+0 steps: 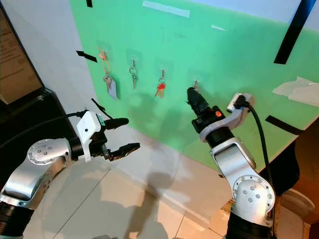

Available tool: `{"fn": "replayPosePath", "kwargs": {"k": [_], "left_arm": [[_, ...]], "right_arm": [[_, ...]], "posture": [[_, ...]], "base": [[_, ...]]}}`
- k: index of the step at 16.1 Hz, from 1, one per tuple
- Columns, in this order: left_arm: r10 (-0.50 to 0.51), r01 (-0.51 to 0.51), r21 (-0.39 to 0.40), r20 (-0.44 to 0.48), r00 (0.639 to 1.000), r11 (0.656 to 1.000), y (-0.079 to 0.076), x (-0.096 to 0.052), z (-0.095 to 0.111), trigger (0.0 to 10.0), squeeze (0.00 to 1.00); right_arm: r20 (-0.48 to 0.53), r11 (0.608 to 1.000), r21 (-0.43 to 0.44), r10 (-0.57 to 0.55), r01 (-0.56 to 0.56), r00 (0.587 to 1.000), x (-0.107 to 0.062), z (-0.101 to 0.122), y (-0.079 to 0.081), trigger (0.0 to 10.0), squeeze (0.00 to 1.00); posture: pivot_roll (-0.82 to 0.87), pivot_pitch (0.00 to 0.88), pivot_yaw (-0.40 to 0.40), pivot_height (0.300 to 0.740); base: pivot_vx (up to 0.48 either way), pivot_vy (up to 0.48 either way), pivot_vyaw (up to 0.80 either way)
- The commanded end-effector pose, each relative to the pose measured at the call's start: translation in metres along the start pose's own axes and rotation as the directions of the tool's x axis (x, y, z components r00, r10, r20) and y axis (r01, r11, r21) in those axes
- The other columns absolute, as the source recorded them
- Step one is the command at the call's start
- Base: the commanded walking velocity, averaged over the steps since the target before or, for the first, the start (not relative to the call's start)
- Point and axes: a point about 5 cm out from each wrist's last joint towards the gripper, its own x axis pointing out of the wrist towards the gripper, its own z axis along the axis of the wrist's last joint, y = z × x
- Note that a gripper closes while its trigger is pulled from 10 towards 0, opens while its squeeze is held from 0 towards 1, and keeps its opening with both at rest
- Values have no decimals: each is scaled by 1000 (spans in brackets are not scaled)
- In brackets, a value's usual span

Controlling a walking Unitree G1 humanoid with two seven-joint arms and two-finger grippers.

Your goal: Hang keys on a hook

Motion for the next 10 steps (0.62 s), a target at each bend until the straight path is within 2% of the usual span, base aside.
{"fn": "replayPosePath", "kwargs": {"k": [1,6,10], "left_arm": [[-10,10,17,-10,1000,1000,1,1,1,10000,541],[-12,12,19,-11,1000,1000,1,1,1,10000,545],[-14,14,15,-3,1000,1000,1,1,3,10000,541]], "right_arm": [[-21,1000,-7,-19,19,1000,0,-3,-2,10000,0],[40,1000,-12,-4,4,999,8,4,2,10000,0],[89,999,-8,-32,33,995,13,10,-1,10000,0]], "posture": [[-153,0,-9,740],[-154,0,-9,740],[-150,0,-10,740]], "base": [[0,0,0],[0,0,0],[0,0,0]]}}
